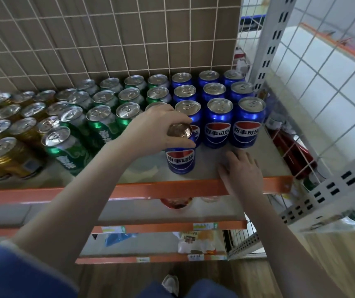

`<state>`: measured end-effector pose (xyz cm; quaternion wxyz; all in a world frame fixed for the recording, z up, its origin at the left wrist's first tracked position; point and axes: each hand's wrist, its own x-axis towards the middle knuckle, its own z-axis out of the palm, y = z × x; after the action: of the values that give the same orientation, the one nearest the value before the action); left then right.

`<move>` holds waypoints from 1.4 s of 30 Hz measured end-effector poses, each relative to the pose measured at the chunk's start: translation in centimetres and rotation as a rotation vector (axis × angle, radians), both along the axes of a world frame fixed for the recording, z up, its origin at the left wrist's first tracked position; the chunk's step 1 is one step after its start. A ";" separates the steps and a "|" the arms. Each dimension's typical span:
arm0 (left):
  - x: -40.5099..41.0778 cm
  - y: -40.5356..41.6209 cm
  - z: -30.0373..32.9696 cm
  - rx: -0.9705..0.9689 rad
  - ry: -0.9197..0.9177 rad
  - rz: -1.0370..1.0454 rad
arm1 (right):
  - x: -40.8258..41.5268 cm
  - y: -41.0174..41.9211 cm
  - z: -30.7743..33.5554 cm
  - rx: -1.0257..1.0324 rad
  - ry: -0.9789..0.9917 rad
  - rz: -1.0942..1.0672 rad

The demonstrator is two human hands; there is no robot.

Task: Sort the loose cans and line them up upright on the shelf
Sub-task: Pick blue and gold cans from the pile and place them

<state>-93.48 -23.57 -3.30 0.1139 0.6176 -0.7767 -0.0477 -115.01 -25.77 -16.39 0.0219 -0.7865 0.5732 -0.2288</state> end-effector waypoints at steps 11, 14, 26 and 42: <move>1.1 0.3 1.0 0.060 0.123 -0.205 | 0.1 0.0 0.0 0.035 -0.005 -0.039; 0.7 0.3 1.2 0.046 0.066 -0.221 | 0.1 0.1 -0.1 0.025 -0.009 -0.033; 0.4 0.0 0.9 -0.008 -0.098 -0.219 | 0.2 0.2 -0.1 -0.010 -0.017 -0.054; 0.8 0.1 0.2 0.008 0.018 -0.200 | 0.1 0.5 0.1 -0.035 0.001 -0.034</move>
<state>-92.66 -23.47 -3.11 0.1130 0.5368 -0.8334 -0.0675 -114.94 -25.30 -16.31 0.0038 -0.7772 0.5822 -0.2387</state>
